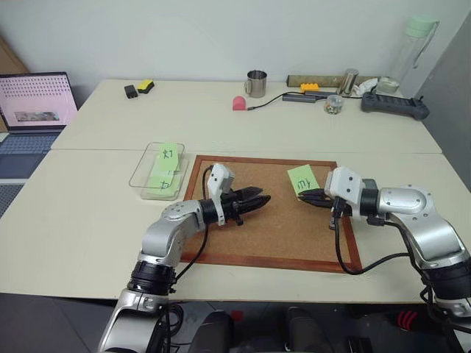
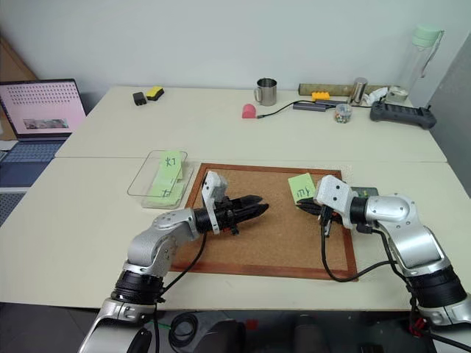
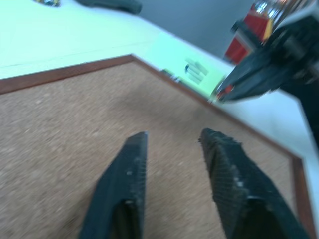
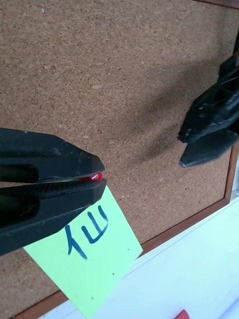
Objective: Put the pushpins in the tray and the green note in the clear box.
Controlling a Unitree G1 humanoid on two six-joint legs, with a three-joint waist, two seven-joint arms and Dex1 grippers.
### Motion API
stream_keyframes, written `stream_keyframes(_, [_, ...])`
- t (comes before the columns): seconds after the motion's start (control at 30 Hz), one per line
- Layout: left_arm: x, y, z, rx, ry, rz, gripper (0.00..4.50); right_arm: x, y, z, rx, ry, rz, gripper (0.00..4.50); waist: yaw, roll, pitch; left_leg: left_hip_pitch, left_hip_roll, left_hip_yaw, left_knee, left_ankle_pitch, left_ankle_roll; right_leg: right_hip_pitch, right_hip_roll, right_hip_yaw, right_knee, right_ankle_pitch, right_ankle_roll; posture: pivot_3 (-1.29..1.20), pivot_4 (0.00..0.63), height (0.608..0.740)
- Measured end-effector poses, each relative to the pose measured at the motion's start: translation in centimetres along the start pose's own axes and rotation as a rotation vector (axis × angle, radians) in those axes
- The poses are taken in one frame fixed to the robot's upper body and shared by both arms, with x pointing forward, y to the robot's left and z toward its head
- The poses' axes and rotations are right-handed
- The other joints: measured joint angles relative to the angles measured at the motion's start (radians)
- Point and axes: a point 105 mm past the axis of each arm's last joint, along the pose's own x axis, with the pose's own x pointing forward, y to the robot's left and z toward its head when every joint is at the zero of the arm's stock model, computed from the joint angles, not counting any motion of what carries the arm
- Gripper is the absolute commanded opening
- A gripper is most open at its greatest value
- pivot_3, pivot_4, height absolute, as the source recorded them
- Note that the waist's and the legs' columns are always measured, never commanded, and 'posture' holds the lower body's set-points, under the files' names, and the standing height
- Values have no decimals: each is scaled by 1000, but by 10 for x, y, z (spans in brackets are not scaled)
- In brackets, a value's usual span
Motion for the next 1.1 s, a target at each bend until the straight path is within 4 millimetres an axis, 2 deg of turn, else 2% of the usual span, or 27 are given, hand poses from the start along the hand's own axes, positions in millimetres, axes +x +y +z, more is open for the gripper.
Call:
stream_keyframes(0.23, [13, -8, 3, -195, -82, -5, 3891, 4, 4, 10, -155, -26, 16, 0, 1, -1, 0, 0, 0, 0, 0, 0, 0, 0, 0, 0, 0, 0, 0, 0, 150, 740])
stream_keyframes(0.4, [24, -14, 8, -305, -125, -37, 3891, 4, 5, 12, -201, -26, 21, 0, 2, -1, 1, 0, 0, 0, 0, 1, -1, 0, 0, 0, 0, 0, 0, 0, 150, 740])
stream_keyframes(0.6, [32, -20, 15, -345, -150, -68, 3891, 5, 4, 15, -227, -29, 24, 0, 1, -1, 1, 0, 0, 0, 0, 2, -4, 0, 0, 0, 0, 0, 0, 0, 150, 740])
stream_keyframes(0.63, [33, -20, 14, -350, -148, -70, 3545, 5, 5, 17, -235, -33, 24, 0, 1, -1, 1, 0, 0, 0, 0, 2, -4, 0, 0, 0, 0, 0, 0, 0, 150, 740])
stream_keyframes(0.67, [34, -20, 13, -353, -147, -71, 3465, 6, 5, 19, -243, -39, 25, 0, 1, -1, 1, 0, 0, 0, 0, 2, -4, 0, 0, 0, 0, 0, 0, 0, 150, 740])
stream_keyframes(0.97, [39, -16, 10, -373, -149, -55, 1729, 10, 13, 28, -270, -63, 54, 0, 3, -1, 1, 0, 0, 0, 0, 2, -4, 0, 0, 0, -1, 0, 0, 0, 150, 740])
stream_keyframes(1.1, [40, -15, 9, -379, -148, -53, 1093, 11, 13, 29, -276, -68, 56, 0, 2, -1, 1, 0, 0, 0, 0, 2, -4, 0, 0, 0, -1, 0, 0, 0, 150, 740])
